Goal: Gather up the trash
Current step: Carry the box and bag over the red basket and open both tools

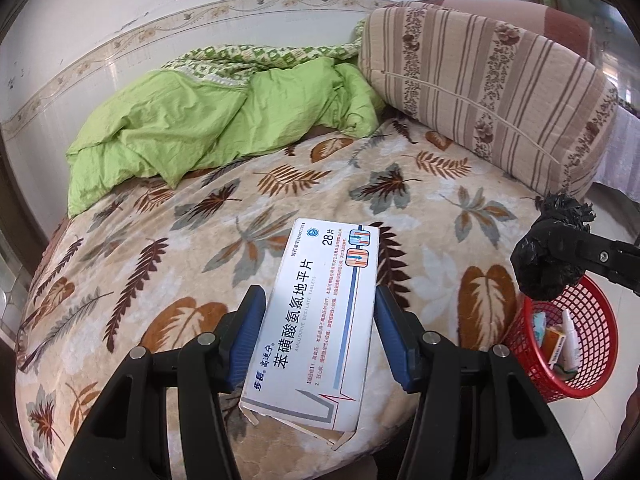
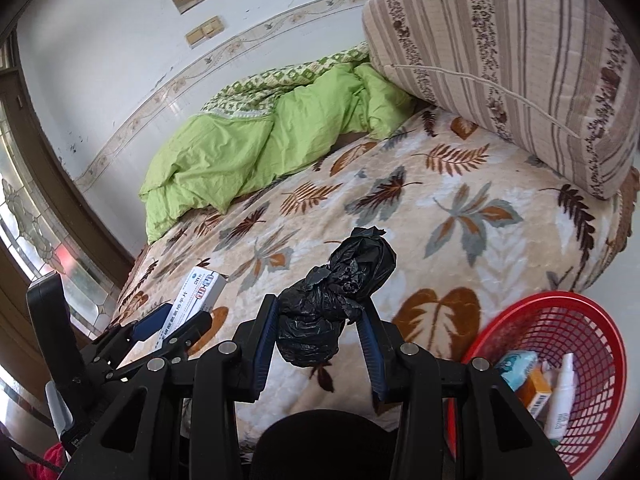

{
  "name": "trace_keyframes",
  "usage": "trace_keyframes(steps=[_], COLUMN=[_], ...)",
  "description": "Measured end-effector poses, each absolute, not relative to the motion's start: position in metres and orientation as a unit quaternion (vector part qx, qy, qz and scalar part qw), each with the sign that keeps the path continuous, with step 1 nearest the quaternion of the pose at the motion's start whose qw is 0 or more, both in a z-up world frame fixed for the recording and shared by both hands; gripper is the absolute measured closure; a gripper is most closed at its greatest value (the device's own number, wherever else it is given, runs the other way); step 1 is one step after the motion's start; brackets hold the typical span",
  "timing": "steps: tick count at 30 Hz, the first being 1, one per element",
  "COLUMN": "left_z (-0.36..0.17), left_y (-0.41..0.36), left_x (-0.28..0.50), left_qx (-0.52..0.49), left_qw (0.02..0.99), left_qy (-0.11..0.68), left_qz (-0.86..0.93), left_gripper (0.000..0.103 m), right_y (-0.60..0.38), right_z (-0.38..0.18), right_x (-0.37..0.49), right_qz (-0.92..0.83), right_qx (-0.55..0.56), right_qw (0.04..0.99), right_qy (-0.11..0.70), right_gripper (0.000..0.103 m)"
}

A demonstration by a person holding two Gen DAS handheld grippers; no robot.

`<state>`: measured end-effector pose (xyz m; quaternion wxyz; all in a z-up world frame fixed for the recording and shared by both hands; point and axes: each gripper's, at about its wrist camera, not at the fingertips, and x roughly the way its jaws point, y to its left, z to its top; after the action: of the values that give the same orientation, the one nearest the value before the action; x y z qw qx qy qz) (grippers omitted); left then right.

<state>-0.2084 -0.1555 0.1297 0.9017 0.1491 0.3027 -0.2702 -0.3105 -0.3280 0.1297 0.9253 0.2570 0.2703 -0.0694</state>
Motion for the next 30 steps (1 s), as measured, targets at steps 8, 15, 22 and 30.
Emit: trace_keyframes(steps=[8,15,22,30], left_z=[0.144,0.151,0.123,0.136], left_y=[-0.196,-0.258,-0.322,-0.298], left_x=[-0.231,-0.256,-0.282,-0.287], left_qx=[0.156,0.150,0.158,0.160], left_qw=[0.878,0.804,0.718,0.756], left_qy=[0.295,0.334,0.397,0.359], left_qz=[-0.344,-0.469,-0.549,-0.523], left_gripper=[0.049,0.049,0.041,0.025], right_y=[-0.369,-0.417,-0.446,-0.440], right_z=[0.136,0.135,0.116,0.126], right_x=[-0.353,-0.407,-0.429,-0.446], right_qz=[-0.130,-0.202,-0.239,-0.302], right_qx=[0.274,0.296,0.317,0.283], right_qw=[0.919,0.901,0.874,0.866], right_qy=[0.253,0.245,0.279,0.281], right_gripper=[0.061,0.061,0.048,0.033])
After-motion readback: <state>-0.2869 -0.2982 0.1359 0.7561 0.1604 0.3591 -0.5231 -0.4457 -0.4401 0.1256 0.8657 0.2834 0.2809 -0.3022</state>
